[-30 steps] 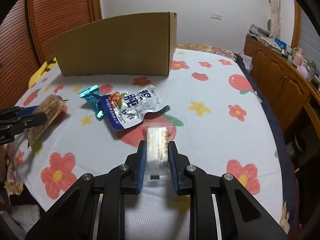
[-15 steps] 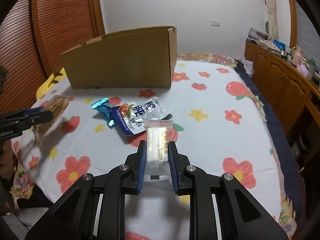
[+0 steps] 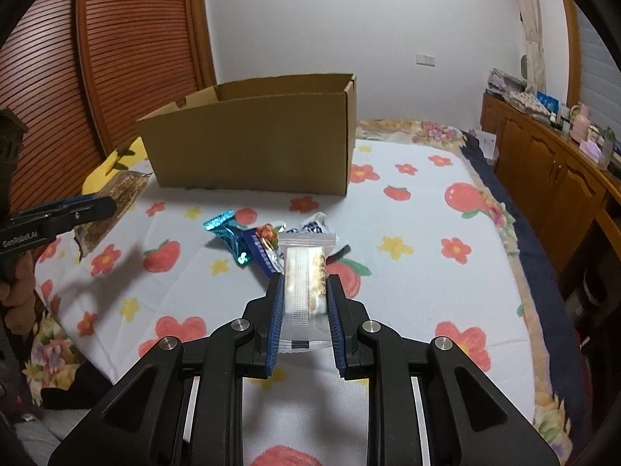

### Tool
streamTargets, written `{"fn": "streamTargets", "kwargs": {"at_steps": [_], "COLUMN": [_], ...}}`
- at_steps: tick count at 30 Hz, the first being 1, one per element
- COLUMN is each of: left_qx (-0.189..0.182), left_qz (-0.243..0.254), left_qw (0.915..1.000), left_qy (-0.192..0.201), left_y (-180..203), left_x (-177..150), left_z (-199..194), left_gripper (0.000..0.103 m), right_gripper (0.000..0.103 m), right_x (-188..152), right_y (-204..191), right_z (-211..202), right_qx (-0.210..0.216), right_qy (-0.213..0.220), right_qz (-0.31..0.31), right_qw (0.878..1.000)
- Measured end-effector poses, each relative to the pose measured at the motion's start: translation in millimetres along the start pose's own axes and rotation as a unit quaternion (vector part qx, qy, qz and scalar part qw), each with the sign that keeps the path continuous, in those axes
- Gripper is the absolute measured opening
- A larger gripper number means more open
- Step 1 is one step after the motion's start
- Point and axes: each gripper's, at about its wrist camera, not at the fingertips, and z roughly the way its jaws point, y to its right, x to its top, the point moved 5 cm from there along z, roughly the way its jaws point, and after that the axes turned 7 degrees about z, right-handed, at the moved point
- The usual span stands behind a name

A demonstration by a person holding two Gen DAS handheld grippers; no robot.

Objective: Organize snacks
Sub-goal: 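Lift both bars and carry them over the box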

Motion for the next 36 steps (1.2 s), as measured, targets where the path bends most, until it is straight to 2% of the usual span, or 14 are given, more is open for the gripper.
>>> {"fn": "streamTargets", "kwargs": {"at_steps": [8,19,27,36], "left_qx": [0.006,0.005,0.004,0.005], "left_qz": [0.019,0.029,0.033,0.032], "left_qw": [0.9995,0.9978,0.9971,0.9968], "left_qy": [0.025,0.06,0.069,0.073], "left_y": [-0.4,-15.2,-30.5,-47.5], "left_x": [27.6,81.7,110.5,137.3], "left_z": [-7.6,-5.3,9.6,34.4], "left_gripper": [0.041,0.041,0.041,0.041], "right_gripper": [0.02,0.02,0.02,0.02], "right_x": [21.7,84.5,128.5,159.8], "right_y": [-11.6,-31.4,-43.3,-52.9], "right_z": [-3.3,2.0,17.0,41.9], "right_qx": [-0.001,0.009,0.018,0.023], "right_qy": [0.02,0.065,0.092,0.104], "right_qz": [-0.02,-0.049,-0.07,-0.09], "right_qw": [1.0,0.997,0.993,0.99]}}
